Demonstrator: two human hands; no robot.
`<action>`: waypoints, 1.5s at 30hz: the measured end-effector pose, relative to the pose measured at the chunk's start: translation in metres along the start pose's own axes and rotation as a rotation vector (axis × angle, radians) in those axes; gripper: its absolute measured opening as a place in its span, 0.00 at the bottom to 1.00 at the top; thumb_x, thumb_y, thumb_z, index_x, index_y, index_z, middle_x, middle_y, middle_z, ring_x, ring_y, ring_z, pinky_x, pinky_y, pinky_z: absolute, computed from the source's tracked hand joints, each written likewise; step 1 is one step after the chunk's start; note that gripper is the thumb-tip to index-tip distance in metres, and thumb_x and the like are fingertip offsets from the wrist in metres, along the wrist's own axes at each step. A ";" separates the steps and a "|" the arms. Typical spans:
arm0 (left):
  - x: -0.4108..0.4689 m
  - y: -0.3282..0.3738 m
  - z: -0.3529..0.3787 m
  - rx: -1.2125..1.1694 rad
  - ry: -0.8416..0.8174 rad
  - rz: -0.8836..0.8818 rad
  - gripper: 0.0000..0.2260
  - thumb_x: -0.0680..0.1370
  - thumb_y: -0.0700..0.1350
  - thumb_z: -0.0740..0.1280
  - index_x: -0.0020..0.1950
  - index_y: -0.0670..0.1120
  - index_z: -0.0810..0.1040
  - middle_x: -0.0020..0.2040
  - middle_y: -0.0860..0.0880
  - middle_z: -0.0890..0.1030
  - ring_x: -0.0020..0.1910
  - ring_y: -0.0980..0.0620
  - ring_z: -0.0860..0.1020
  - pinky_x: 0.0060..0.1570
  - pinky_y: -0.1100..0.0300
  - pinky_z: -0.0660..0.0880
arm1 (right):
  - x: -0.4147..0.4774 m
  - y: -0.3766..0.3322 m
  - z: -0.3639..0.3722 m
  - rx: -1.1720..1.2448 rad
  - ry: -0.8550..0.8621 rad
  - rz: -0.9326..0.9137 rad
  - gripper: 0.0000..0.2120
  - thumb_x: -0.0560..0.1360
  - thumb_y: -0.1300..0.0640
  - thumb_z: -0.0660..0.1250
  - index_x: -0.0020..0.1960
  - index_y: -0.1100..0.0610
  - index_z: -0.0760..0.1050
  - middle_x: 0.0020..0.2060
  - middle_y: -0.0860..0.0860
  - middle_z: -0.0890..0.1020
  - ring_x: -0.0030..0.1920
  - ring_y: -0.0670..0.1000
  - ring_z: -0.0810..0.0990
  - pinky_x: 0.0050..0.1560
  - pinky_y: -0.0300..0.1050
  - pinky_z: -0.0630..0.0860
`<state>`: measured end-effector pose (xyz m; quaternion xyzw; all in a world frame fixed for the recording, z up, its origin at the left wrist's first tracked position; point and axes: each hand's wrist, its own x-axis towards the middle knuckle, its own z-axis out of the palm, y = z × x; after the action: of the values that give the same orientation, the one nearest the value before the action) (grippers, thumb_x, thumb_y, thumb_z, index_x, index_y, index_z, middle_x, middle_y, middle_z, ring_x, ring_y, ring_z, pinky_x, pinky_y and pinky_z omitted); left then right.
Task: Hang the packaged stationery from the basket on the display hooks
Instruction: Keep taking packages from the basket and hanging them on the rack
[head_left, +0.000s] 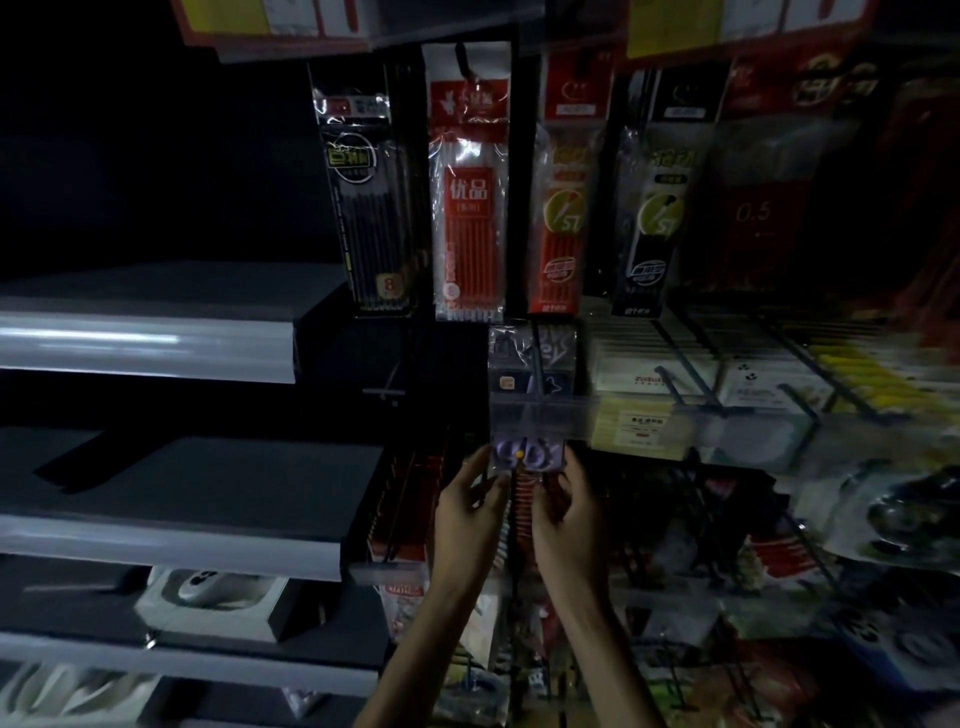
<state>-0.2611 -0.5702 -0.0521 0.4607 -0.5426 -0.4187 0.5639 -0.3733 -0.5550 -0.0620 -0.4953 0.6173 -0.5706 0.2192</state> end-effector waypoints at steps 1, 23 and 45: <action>0.000 0.001 0.000 -0.002 -0.002 -0.008 0.18 0.84 0.41 0.68 0.75 0.48 0.77 0.68 0.55 0.83 0.66 0.56 0.81 0.67 0.49 0.79 | 0.002 0.000 0.000 0.012 -0.002 0.006 0.30 0.82 0.57 0.67 0.81 0.45 0.63 0.74 0.45 0.74 0.73 0.46 0.72 0.72 0.52 0.74; -0.121 0.020 -0.100 0.582 0.065 0.138 0.14 0.84 0.47 0.68 0.70 0.51 0.79 0.66 0.58 0.78 0.65 0.60 0.78 0.61 0.56 0.78 | -0.089 -0.028 -0.033 0.005 -0.345 -0.128 0.17 0.79 0.42 0.70 0.66 0.45 0.77 0.60 0.37 0.79 0.62 0.40 0.78 0.57 0.43 0.78; -0.354 -0.140 -0.345 1.023 0.330 -0.818 0.16 0.84 0.52 0.64 0.72 0.54 0.76 0.66 0.53 0.79 0.61 0.51 0.80 0.51 0.54 0.79 | -0.307 0.043 0.278 -0.700 -1.657 -0.731 0.19 0.81 0.45 0.63 0.68 0.54 0.75 0.63 0.54 0.79 0.61 0.59 0.79 0.58 0.50 0.76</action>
<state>0.0660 -0.2349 -0.2636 0.8960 -0.3611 -0.2132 0.1461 -0.0291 -0.4320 -0.2621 -0.9387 0.2099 0.1420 0.2338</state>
